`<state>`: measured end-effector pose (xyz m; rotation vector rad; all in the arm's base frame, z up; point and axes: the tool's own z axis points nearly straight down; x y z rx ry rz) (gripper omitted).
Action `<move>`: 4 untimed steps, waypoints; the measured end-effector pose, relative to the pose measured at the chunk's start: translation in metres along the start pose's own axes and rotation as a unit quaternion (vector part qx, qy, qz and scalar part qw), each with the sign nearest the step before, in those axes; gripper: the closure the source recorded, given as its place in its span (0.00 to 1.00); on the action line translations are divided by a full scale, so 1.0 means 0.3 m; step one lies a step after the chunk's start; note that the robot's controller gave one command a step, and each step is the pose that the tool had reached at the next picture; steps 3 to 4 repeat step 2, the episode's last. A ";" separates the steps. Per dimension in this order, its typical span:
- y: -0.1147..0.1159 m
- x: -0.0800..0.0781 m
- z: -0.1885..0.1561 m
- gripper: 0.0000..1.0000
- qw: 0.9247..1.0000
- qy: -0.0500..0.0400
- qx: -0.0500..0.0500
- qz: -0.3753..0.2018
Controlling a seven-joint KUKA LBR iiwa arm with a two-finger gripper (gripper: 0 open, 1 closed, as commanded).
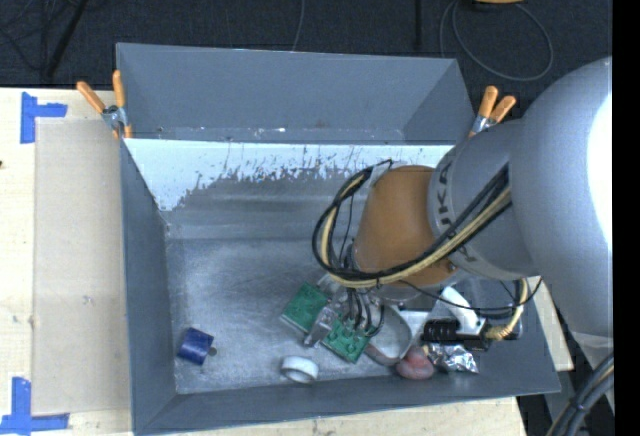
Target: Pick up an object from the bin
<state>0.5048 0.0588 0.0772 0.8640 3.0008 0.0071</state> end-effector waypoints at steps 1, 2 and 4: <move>0.000 -0.004 -0.104 1.00 1.000 0.008 0.004 0.000; 0.005 -0.013 -0.406 1.00 1.000 0.006 0.003 -0.001; 0.005 -0.013 -0.406 1.00 1.000 0.006 0.003 -0.001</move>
Offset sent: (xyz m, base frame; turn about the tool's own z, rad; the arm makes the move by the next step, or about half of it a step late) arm -0.0002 -0.0001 0.0303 -0.0001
